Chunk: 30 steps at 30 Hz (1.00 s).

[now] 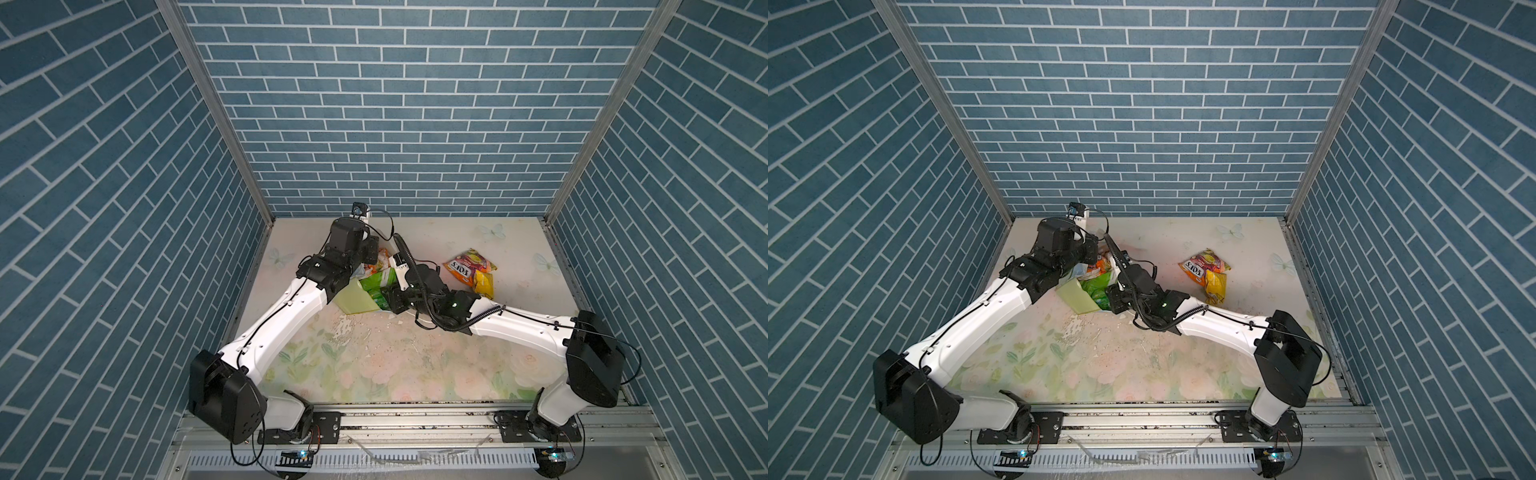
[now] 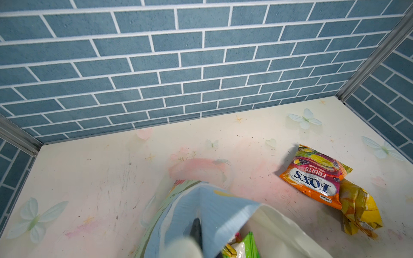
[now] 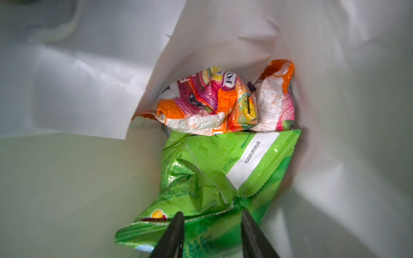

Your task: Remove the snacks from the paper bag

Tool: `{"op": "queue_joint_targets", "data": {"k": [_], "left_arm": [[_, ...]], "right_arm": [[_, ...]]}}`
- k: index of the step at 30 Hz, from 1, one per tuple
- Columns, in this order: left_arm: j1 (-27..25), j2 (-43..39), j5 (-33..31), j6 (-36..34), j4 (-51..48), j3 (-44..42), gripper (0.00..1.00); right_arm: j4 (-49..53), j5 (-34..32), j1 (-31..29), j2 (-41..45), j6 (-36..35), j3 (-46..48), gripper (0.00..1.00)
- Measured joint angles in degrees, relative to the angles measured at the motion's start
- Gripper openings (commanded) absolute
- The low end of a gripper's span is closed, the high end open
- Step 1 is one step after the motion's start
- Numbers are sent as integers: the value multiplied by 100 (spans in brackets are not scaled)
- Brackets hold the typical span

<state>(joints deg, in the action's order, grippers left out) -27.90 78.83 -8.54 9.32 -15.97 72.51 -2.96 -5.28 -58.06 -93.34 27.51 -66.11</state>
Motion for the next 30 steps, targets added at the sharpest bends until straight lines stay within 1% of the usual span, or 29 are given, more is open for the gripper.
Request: {"op": "queue_joint_targets", "data": {"k": [5, 14, 18, 24, 30], "left_arm": [[-7, 142, 79, -35, -343, 326, 0], [-103, 522, 55, -267, -841, 841, 0], [-129, 743, -68, -402, -1130, 1172, 0], [-142, 1196, -306, -717, -1515, 1720, 0], [-144, 1650, -664, -1080, -1875, 2334, 0]], "right_arm": [[-160, 63, 197, -74, 92, 72, 45], [-264, 109, 310, -107, 70, 72, 50], [-356, 219, 404, -116, 68, 70, 52], [-417, 363, 546, -116, 50, 24, 64], [-417, 474, 651, -111, 50, -61, 65]]}}
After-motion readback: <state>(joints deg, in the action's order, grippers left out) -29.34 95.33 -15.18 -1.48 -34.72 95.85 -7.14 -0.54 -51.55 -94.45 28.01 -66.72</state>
